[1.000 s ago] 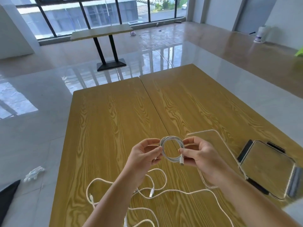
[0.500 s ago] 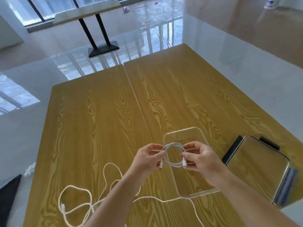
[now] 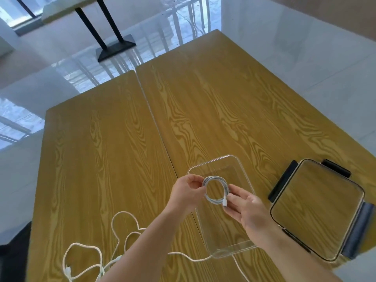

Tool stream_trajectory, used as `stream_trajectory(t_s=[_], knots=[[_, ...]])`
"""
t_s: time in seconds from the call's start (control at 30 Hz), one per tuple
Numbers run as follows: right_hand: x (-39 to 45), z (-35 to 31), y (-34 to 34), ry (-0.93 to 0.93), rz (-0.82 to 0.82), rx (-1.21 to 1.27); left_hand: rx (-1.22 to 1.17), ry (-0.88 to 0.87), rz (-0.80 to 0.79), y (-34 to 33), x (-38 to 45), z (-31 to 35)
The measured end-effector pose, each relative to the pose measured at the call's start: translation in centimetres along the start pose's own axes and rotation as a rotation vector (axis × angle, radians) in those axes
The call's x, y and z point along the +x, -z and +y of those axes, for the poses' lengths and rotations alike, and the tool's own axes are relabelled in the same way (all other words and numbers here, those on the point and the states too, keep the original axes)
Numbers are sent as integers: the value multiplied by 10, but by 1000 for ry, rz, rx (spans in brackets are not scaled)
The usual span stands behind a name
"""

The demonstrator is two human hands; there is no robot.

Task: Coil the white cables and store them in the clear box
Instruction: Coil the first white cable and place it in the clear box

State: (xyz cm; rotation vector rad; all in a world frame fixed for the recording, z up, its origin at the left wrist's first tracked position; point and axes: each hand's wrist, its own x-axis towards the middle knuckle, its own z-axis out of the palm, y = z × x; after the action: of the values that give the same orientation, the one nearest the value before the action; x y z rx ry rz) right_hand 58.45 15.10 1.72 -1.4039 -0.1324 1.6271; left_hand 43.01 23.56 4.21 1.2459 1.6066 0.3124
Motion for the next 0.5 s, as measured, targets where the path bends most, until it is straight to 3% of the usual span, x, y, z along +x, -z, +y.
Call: stream_trajectory(t_s=[0.27,0.5], knots=[[23,8,3,21,95,64,157,-47,85,-34,36,8],[33,19,0,14,104,97,224,-17,61,-57,58,8]])
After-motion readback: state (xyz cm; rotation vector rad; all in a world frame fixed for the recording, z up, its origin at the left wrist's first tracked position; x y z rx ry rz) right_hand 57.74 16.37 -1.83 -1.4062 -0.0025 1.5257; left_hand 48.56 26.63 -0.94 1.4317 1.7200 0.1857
